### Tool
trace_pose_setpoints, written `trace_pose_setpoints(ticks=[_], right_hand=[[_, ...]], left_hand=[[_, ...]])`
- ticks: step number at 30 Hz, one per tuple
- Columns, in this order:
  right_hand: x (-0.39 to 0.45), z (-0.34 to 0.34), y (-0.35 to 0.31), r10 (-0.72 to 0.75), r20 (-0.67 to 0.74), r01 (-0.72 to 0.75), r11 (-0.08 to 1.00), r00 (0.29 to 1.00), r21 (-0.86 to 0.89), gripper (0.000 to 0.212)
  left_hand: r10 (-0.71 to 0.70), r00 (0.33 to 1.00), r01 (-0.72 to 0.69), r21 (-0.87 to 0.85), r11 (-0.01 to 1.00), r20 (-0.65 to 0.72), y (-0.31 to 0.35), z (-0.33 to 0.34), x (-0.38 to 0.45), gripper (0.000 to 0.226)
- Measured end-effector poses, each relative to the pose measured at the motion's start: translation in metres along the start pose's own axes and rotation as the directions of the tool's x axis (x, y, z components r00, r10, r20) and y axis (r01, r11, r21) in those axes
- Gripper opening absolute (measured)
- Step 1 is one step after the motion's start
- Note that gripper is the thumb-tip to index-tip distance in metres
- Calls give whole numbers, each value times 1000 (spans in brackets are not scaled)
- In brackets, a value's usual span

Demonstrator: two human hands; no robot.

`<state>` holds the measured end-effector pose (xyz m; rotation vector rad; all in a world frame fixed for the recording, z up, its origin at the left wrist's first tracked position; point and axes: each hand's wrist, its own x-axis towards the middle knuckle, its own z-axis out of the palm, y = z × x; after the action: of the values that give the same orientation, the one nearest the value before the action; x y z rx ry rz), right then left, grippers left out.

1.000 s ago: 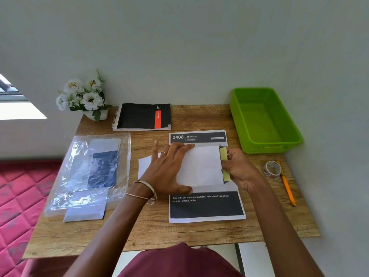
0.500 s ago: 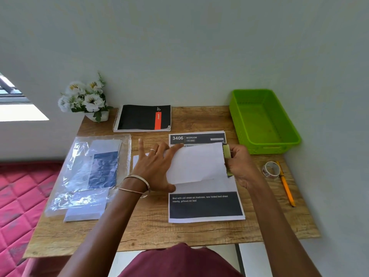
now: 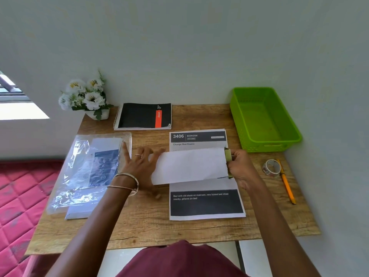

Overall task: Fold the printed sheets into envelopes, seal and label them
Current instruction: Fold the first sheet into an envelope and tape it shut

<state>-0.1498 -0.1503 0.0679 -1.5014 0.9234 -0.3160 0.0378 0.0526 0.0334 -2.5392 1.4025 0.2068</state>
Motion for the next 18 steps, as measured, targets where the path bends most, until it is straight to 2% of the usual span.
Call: trace_pose_setpoints(ticks=[3,7,9,10,12,13,14,15,16,18], right_hand=[[1,5,3,16,19,-17,999,1000,38,37],[3,10,7,2,35,-5,998,999,64,34],[4,11,8,-30,-29,30,1000,999,2,27],[4,11,9,-93,-115,86,994,989,-63,29],[2,8,11,-326,-312,266,939,892,-219,34],[-1,5,12,-442,-371,361,893,817,-268,31],[-5,3,11,-504,-386,433,863,773,-259,24],[-8,2,10,-508,-366,463,861,780,-209,17],[-11,2,9,-474,-317,450,880,821,-151,12],[-15,6,7,-341,-167,326,939,925,-110,13]], left_hand=[[114,993,-117,-76,990,-43,16,-8,3,136],[189,971,-206,-109,972,-145,46,-16,11,120],[166,968,-192,-130,973,-189,54,-17,13,110],[149,966,-180,-136,974,-209,56,-17,13,106],[114,967,-149,-142,979,-230,56,-16,13,102],[98,967,-134,-143,981,-234,55,-16,12,101],[85,968,-122,-143,982,-236,54,-16,12,101],[76,968,-112,-142,983,-239,54,-15,11,101],[70,968,-107,-142,984,-243,54,-15,11,101],[69,966,-106,-140,985,-249,55,-16,12,101]])
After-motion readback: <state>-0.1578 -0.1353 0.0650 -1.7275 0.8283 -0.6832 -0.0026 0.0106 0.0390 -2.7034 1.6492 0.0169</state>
